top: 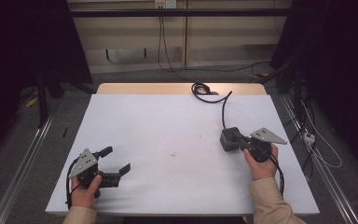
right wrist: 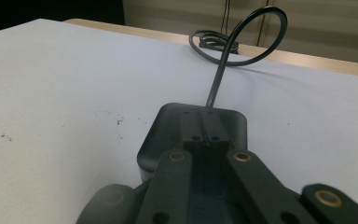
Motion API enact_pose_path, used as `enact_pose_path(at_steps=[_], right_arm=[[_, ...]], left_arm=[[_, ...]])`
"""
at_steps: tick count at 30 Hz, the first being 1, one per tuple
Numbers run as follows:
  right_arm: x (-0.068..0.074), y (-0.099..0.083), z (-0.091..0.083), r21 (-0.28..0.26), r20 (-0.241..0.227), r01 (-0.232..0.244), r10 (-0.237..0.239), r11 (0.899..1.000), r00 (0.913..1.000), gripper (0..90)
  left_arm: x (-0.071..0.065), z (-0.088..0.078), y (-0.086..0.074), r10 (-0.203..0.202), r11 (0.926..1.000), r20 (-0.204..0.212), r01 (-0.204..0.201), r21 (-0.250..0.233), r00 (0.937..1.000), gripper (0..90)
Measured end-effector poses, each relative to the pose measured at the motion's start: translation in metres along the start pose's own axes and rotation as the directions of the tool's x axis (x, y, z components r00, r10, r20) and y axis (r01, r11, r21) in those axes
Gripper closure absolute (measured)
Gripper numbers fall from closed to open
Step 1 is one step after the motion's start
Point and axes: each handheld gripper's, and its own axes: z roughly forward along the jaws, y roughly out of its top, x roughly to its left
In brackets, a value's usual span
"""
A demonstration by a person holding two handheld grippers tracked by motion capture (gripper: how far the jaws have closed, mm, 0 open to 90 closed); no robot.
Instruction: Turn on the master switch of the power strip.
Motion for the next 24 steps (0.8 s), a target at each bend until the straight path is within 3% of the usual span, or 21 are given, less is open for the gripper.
enact_pose_path(at_steps=[11, 24], right_arm=[[0.0035, -0.0006, 0.0014, 0.001, 0.016, 0.026, -0.026, 1.000, 0.9995, 90.0], [0.0028, -0.0022, 0.0019, -0.006, 0.017, 0.011, -0.011, 1.000, 0.9998, 90.0]], left_arm=[[-0.0007, -0.0001, 0.0000, 0.000, 1.0000, 0.002, 0.000, -0.002, 1.0000, 2.9], [-0.0003, -0.0006, 0.0002, 0.003, 1.0000, 0.003, -0.003, -0.004, 1.0000, 2.9]])
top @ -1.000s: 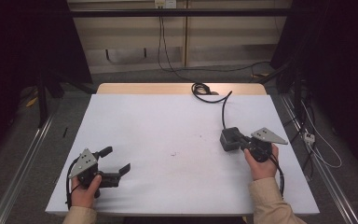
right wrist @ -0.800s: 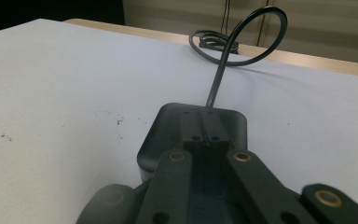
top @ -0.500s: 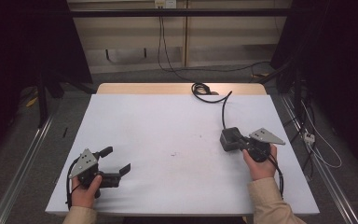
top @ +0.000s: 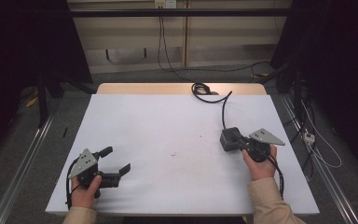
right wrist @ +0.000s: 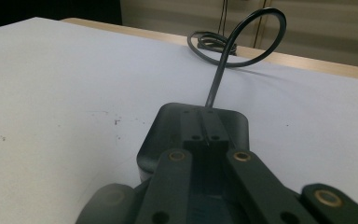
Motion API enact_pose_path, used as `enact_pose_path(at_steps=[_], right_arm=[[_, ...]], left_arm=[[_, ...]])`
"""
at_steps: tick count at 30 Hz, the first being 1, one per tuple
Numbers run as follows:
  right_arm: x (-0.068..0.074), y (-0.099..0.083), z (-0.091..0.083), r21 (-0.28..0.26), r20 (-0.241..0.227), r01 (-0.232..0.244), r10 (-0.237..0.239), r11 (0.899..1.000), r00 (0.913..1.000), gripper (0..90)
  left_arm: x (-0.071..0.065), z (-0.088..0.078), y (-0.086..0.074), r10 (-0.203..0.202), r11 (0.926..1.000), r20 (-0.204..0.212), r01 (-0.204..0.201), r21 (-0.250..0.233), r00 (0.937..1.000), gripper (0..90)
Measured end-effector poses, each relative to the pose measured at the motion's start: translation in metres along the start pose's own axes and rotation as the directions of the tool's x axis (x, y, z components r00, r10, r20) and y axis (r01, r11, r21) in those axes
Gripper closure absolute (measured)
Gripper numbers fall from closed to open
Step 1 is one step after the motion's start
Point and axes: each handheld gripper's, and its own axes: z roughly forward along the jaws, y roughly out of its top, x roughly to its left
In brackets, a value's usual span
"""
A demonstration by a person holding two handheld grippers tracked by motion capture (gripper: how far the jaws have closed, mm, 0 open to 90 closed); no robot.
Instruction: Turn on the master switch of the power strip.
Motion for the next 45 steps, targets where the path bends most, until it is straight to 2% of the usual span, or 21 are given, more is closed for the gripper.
enact_pose_path(at_steps=[7, 22, 26, 34, 45], right_arm=[[-0.0014, -0.0006, 0.0002, 0.000, -0.009, -0.025, 0.025, 1.000, 0.9996, 90.0], [-0.0016, -0.0010, 0.0009, 0.005, -0.006, -0.018, 0.018, 1.000, 0.9998, 90.0], [-0.0028, -0.0011, 0.0010, 0.006, -0.013, -0.034, 0.034, 0.999, 0.9993, 90.0], [-0.0014, 0.0000, 0.0012, 0.016, -0.004, -0.015, 0.015, 1.000, 0.9999, 90.0], [-0.0028, -0.0004, 0.0011, 0.016, -0.013, -0.028, 0.028, 0.999, 0.9995, 90.0]], left_arm=[[0.0003, -0.0001, -0.0001, 0.000, 1.0000, -0.003, 0.000, 0.000, 1.0000, 2.9], [-0.0006, -0.0002, -0.0002, -0.003, 1.0000, -0.002, 0.003, 0.002, 1.0000, 2.9], [-0.0008, 0.0003, -0.0005, -0.005, 1.0000, -0.001, 0.005, 0.000, 1.0000, 2.9], [-0.0017, 0.0007, -0.0004, -0.005, 1.0000, 0.001, 0.005, 0.002, 1.0000, 2.9], [-0.0015, 0.0012, -0.0008, -0.004, 1.0000, 0.006, 0.003, 0.005, 1.0000, 2.9]])
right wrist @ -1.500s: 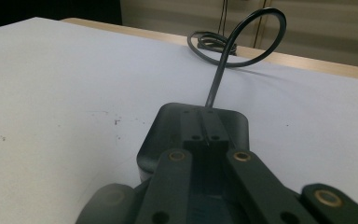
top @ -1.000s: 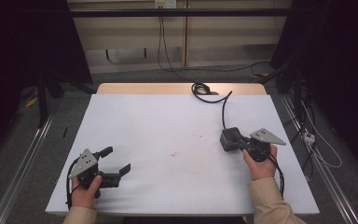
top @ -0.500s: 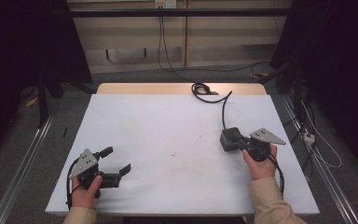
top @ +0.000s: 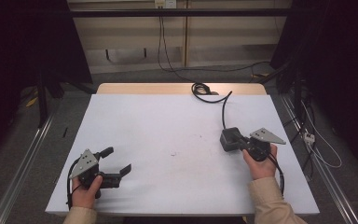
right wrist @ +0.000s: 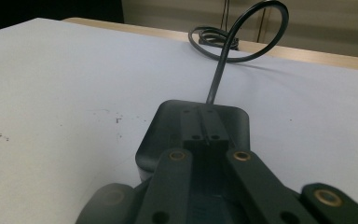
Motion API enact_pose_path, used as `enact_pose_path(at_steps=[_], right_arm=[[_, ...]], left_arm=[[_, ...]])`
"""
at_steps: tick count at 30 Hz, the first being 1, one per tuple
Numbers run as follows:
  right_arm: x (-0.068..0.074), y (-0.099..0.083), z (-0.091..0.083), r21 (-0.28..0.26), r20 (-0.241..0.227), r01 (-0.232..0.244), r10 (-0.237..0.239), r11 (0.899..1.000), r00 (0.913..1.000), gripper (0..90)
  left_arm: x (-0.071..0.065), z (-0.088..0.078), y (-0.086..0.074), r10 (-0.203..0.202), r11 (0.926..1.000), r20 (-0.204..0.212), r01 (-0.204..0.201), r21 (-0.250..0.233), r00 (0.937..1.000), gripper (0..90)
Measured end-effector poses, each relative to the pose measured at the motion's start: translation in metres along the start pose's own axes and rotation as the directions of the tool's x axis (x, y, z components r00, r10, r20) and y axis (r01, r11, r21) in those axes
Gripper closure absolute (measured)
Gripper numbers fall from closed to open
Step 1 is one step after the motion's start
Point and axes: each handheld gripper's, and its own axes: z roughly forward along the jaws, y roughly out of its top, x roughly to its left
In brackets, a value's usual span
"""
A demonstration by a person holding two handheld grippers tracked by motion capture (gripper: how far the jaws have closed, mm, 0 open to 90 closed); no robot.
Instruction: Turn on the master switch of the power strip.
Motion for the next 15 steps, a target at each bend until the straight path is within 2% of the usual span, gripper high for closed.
enact_pose_path(at_steps=[11, 15], right_arm=[[0.0015, 0.0003, 0.0002, 0.003, 0.009, 0.020, -0.020, 1.000, 0.9998, 90.0], [-0.0001, 0.0000, 0.0000, 0.005, -0.001, 0.000, 0.000, 1.000, 1.0000, 90.0]], left_arm=[[-0.0002, 0.0004, -0.0005, -0.001, 1.0000, 0.000, 0.001, 0.005, 1.0000, 2.9], [0.0004, 0.0003, -0.0008, 0.000, 1.0000, 0.001, 0.000, 0.003, 1.0000, 2.9]])
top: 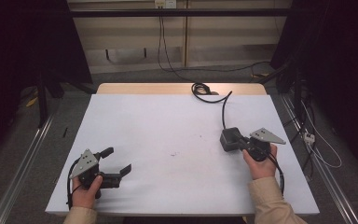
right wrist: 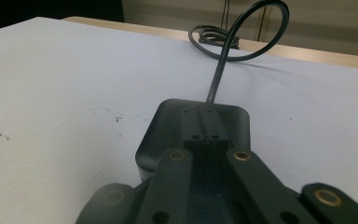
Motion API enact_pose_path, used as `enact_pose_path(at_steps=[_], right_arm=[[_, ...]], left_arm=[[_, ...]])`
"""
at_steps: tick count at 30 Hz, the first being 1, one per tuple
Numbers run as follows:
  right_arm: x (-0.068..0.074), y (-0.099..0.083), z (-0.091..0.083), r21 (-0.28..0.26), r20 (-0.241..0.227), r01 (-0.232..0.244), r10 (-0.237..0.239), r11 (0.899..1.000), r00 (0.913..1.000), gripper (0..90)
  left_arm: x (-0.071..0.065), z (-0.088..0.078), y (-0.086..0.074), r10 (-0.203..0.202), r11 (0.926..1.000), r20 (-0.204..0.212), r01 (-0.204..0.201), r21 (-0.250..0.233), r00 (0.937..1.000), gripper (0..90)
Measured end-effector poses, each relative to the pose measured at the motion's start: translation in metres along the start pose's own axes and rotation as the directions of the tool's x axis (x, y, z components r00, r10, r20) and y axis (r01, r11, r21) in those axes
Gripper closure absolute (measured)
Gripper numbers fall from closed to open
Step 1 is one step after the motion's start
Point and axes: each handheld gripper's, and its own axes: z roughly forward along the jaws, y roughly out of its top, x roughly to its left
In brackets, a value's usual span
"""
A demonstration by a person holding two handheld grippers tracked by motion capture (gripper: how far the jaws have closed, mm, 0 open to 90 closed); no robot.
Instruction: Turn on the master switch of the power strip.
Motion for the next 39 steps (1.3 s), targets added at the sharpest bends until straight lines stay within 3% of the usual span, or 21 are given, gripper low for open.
enact_pose_path(at_steps=[3, 13, 26, 39], right_arm=[[0.0009, 0.0002, 0.0002, 0.001, 0.006, 0.016, -0.016, 1.000, 0.9999, 90.0], [0.0005, -0.0001, -0.0004, 0.006, -0.006, 0.003, -0.003, 1.000, 1.0000, 90.0], [0.0023, -0.0017, 0.0005, -0.012, 0.011, 0.036, -0.036, 0.999, 0.9993, 90.0], [0.0010, -0.0005, -0.0001, -0.014, 0.004, 0.020, -0.020, 1.000, 0.9998, 90.0]], left_arm=[[0.0004, -0.0003, 0.0001, 0.001, 1.0000, -0.002, -0.001, 0.000, 1.0000, 2.9], [0.0004, -0.0001, -0.0001, 0.000, 1.0000, 0.000, 0.000, 0.001, 1.0000, 2.9], [0.0006, 0.0007, -0.0001, -0.005, 1.0000, 0.000, 0.005, 0.002, 1.0000, 2.9], [0.0009, 0.0007, 0.0000, -0.007, 1.0000, -0.001, 0.007, 0.001, 1.0000, 2.9]])
